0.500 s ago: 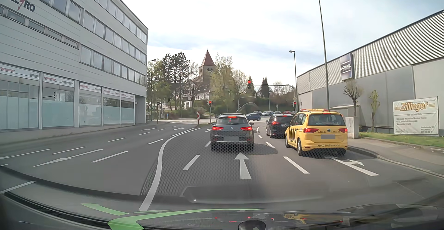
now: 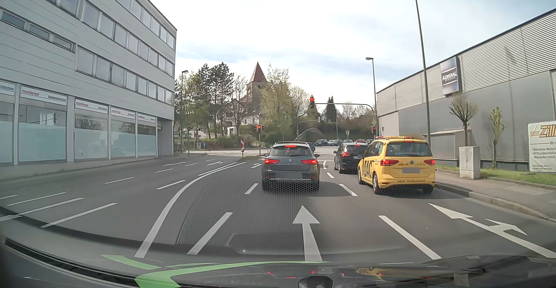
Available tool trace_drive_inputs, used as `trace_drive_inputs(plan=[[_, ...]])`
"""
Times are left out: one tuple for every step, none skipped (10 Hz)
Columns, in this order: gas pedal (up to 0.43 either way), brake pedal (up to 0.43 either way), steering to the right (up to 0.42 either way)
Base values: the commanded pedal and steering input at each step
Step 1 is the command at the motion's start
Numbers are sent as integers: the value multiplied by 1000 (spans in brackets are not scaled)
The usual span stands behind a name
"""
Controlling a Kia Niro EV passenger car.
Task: Follow the waypoints while adhering to traffic rules and regulations
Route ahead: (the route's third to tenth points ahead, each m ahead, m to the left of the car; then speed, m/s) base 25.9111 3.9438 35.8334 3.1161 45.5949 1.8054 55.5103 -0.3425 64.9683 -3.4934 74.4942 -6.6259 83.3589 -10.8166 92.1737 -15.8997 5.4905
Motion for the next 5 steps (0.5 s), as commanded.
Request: trace_drive_inputs(plan=[[0, 189, 8], [0, 195, 8], [0, 195, 9], [0, 195, 9], [0, 195, 8]])
